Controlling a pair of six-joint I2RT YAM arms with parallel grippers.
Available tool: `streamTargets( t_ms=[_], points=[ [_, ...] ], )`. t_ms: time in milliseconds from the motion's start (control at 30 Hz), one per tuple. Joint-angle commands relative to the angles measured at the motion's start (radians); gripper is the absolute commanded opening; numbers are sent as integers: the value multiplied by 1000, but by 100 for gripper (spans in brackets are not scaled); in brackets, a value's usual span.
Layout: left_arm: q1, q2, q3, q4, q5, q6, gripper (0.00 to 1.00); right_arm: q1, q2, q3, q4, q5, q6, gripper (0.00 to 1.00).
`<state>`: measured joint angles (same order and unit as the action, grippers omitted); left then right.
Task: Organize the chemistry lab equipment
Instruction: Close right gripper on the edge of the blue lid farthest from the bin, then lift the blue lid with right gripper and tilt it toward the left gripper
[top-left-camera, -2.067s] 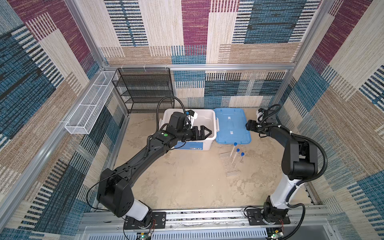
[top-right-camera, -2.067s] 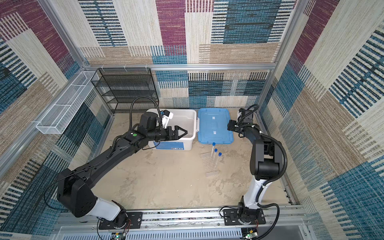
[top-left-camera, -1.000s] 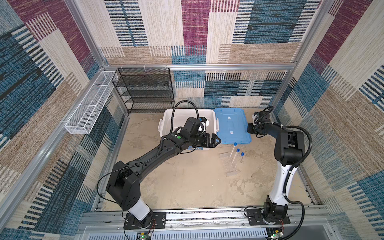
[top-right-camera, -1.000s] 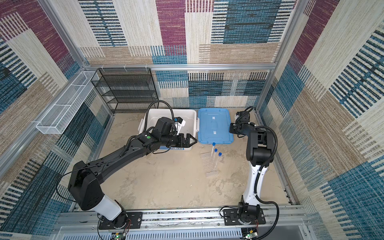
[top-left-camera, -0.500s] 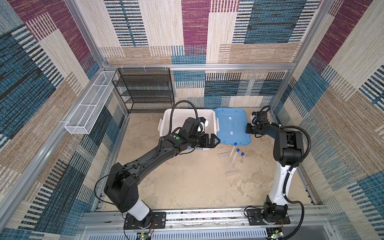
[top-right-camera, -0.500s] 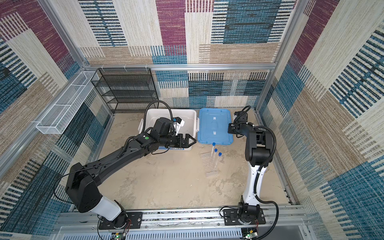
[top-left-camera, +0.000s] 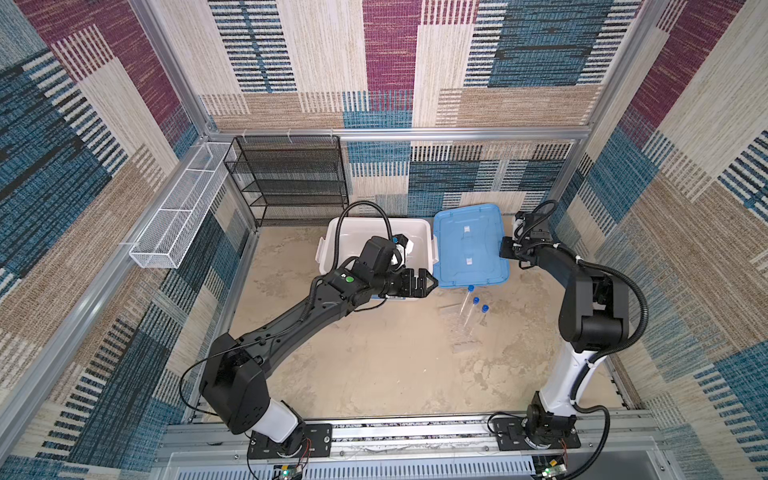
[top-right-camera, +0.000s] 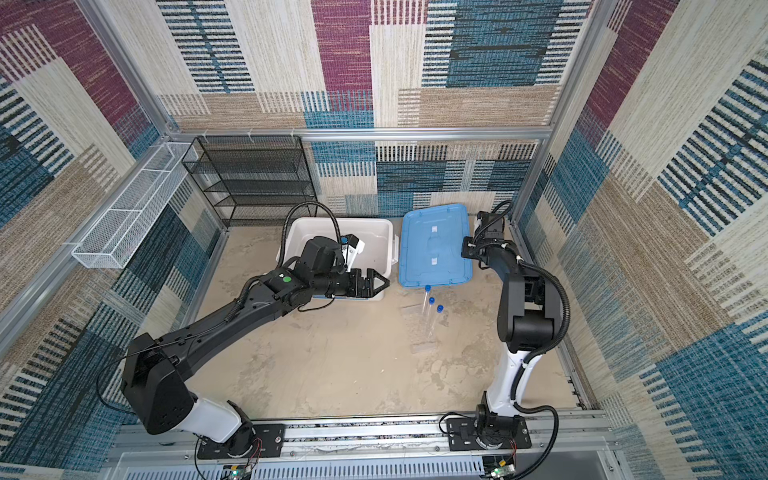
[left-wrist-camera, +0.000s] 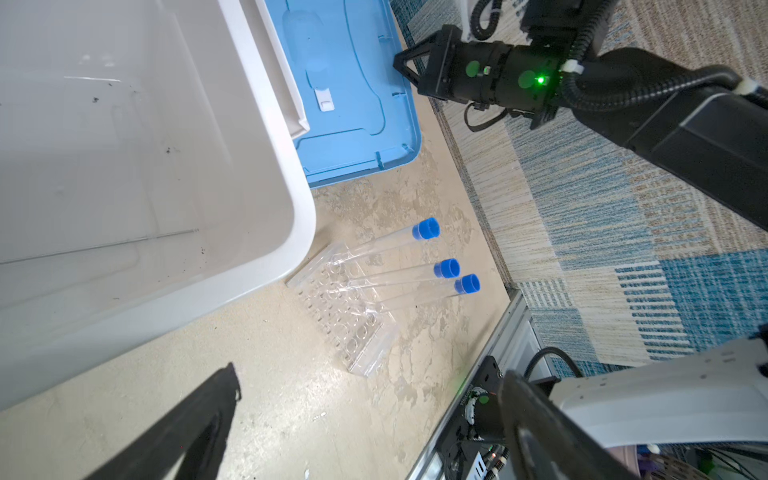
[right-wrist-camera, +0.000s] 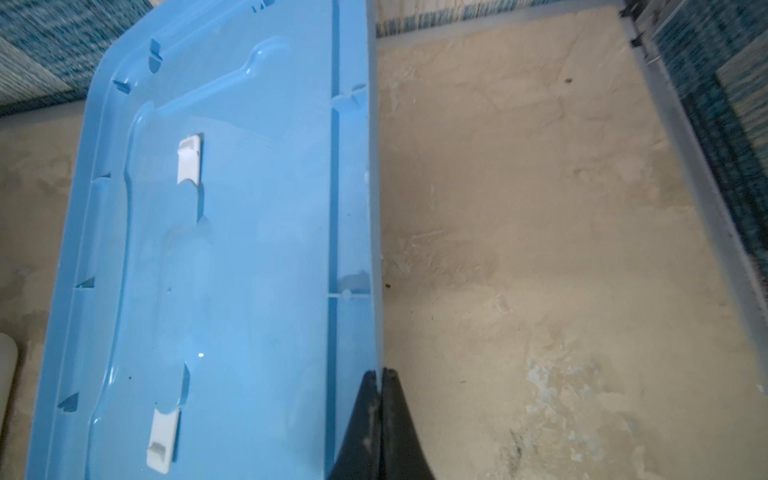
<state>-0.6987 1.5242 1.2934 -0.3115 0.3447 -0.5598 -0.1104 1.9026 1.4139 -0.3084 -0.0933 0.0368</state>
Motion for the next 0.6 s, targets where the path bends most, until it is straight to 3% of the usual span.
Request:
streamTargets(
  t_ms=[0,567],
  points=[
    [0,-8,7,1,-19,35,99,2,-50,-7,40,25,18,0],
    [38,-62,92,46,-1,208,100,2,-367,-57,98,130,24,0]
  ],
)
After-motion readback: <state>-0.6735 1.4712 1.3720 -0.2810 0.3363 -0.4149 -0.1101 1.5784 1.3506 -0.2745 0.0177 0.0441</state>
